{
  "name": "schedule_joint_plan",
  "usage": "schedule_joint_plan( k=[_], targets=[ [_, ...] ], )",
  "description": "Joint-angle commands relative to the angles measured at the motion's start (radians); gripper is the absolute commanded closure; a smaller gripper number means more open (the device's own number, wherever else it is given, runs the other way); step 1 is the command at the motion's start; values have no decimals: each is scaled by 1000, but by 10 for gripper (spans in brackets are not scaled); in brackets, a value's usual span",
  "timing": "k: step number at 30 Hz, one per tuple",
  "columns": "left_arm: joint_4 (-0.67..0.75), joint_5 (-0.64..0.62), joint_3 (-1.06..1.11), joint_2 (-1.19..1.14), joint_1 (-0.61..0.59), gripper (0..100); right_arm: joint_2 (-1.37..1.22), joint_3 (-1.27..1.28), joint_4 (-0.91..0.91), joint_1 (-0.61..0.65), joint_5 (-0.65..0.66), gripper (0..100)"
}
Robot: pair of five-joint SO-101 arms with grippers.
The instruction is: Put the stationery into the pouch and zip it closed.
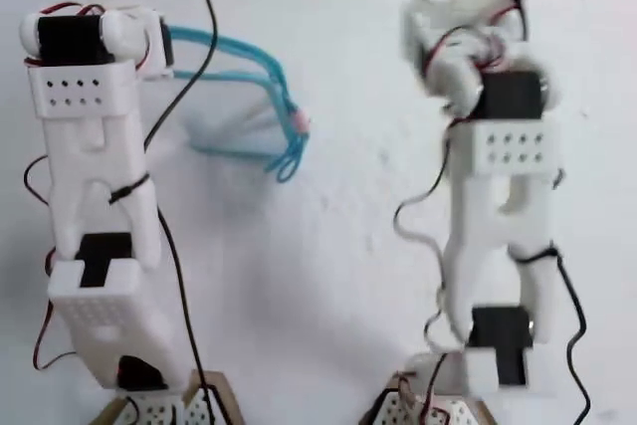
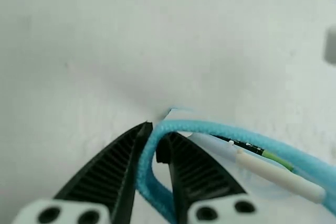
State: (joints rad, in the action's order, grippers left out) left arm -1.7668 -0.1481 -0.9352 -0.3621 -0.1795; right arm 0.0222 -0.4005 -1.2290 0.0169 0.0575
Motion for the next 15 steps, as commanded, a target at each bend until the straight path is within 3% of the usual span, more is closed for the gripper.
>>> schedule_joint_plan(
  k=[1,4,10,15],
  targets=[
    [-14,-8,4,-8,0,978,-131,-38,-65,-87,89,977],
    [-14,-8,4,-8,0,978,-283,-69,-71,-104,104,961],
    [-12,-8,4,-8,-3,978,-556,-226,-183,-93,106,774],
    [-8,-8,4,-11,-3,978,-757,-428,-318,-99,112,772]
  ],
)
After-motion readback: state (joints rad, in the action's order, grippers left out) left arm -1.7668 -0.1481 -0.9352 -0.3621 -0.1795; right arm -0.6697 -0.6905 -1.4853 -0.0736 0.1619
